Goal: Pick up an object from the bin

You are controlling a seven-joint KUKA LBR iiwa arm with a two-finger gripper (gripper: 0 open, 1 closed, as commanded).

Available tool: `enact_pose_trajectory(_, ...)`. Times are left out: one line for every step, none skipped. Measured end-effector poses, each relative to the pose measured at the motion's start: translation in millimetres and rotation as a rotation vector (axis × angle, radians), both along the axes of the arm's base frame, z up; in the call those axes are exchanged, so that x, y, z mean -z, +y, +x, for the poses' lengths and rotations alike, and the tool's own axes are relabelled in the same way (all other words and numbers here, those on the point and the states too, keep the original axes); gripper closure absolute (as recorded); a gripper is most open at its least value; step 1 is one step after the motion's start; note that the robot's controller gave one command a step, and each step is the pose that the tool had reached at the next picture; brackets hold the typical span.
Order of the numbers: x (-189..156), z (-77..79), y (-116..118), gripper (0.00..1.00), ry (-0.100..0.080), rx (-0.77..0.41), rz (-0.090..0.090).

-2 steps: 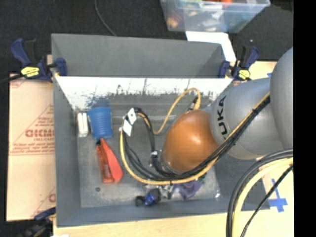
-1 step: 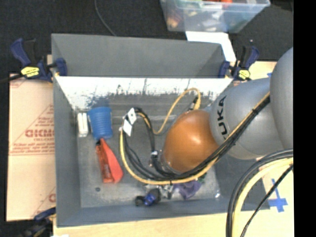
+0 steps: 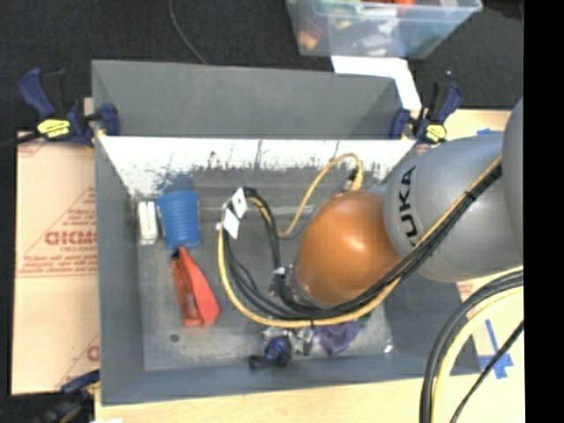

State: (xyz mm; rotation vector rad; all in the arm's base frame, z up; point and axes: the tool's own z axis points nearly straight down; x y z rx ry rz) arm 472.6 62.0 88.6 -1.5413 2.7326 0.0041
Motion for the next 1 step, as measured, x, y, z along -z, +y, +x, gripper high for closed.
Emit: enact_pose_trajectory(-45.3,2.3,-0.1,1.0,-0.008,0.0,0.0)
